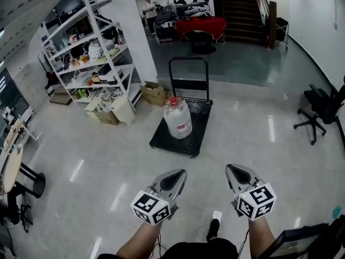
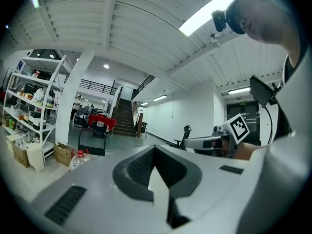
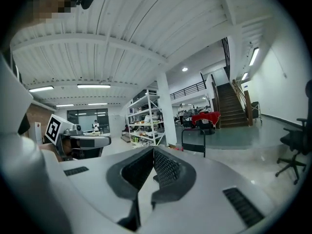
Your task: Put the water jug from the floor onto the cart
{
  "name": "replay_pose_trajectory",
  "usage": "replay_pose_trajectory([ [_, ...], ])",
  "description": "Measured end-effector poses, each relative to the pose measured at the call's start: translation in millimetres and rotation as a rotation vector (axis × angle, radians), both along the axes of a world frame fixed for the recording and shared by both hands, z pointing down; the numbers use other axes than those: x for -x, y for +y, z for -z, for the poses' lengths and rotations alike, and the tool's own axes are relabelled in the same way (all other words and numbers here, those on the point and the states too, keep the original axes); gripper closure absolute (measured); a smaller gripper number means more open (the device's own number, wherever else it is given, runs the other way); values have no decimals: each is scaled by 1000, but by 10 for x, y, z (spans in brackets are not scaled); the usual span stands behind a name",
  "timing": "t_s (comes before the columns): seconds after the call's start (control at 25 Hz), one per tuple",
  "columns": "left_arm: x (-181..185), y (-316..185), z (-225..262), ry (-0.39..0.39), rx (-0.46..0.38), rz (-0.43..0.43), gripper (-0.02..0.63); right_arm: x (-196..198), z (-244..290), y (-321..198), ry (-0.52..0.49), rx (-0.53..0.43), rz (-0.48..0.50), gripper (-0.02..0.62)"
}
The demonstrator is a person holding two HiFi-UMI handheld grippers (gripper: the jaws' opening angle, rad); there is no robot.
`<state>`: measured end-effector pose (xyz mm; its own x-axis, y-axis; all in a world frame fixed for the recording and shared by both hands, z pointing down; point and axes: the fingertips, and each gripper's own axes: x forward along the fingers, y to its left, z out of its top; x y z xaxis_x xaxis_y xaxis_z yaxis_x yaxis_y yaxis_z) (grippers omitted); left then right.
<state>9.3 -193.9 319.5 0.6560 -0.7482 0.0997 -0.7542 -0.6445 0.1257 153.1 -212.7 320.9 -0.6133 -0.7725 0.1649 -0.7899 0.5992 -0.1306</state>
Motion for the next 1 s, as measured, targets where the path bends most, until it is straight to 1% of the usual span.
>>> replay_pose_trajectory([
  [0.08,138,332,-125,9,12,-17,606,108,-96,341,12,11,-25,592],
  [0.2,394,787,-240,7,23,-42,606,291,-218,830,-2,43,-65,592],
  [0.32,634,1164,-317,23,40,-44,606,456,-293,1249,10,68,-91,592],
  [0.44,727,1506,-366,45,73,-41,606,521,-244,1691,17,75,-102,592],
  [0.6,704,1866,-237,54,55,-64,606,541,-108,2167,33,55,-115,592],
  [0.72,638,2147,-176,54,34,-81,606,521,-102,2501,31,49,-120,592],
  [0.88,407,2705,-125,33,11,-99,606,318,-89,3067,10,34,-127,592],
  [1.0,229,3178,-127,22,7,-88,606,150,-131,3547,13,29,-107,592],
])
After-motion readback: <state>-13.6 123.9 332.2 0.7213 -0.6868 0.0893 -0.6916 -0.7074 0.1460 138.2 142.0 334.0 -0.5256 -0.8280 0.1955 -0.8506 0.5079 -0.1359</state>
